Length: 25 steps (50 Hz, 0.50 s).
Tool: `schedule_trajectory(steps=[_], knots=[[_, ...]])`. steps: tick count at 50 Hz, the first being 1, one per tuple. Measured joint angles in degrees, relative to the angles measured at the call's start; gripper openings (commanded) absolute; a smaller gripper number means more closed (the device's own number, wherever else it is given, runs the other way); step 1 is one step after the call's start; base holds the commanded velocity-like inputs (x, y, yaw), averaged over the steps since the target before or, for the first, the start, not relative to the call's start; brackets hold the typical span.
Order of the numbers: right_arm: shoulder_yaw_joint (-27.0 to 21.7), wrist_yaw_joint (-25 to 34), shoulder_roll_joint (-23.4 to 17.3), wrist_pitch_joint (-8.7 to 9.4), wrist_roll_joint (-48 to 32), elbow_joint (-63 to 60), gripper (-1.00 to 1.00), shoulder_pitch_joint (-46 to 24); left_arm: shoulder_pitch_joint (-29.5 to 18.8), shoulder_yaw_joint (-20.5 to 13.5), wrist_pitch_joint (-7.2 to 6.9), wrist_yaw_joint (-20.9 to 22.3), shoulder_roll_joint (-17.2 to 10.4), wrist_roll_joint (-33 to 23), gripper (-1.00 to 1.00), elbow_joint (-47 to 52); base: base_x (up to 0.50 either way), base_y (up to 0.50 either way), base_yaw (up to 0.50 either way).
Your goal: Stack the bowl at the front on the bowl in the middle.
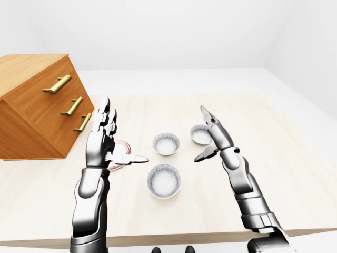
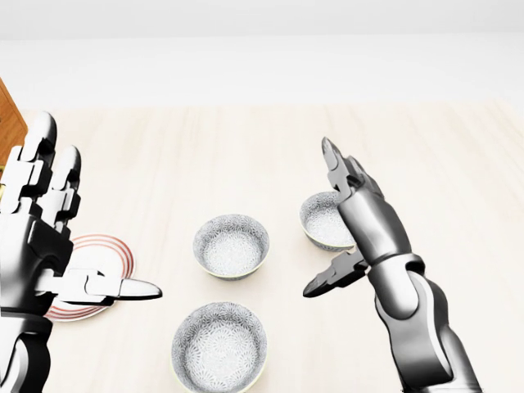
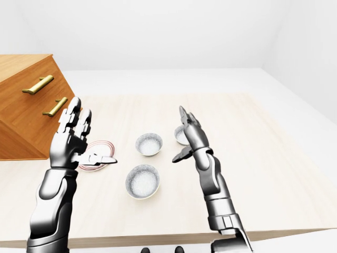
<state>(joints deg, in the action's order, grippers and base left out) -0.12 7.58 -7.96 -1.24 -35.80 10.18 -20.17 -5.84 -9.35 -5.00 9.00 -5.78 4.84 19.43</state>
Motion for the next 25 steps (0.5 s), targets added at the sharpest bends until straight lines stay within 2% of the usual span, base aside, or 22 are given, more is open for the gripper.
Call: schedule_trajectory(steps=[7, 15, 25], knots=[[1.2, -5.6, -1.0, -3.74, -8.7, 14.2, 1.00, -6.9, 1.0, -0.5, 0.00, 0.5, 0.0, 0.4, 1.00, 0.5, 0.00, 0.00, 0.00], [2.2, -10.0, -1.6, -3.76, -14.8, 29.0, 1.00, -13.4, 1.9, -0.9, 0.00, 0.9, 0.1, 0.7, 1.00, 1.0, 0.00, 0.00, 0.00], [3.3, -14.0, -2.0, -3.76, -18.0, 46.5, 1.00, -21.0, 2.9, -1.2, 0.00, 1.2, 0.3, 1.0, 1.00, 1.7, 0.00, 0.00, 0.00]])
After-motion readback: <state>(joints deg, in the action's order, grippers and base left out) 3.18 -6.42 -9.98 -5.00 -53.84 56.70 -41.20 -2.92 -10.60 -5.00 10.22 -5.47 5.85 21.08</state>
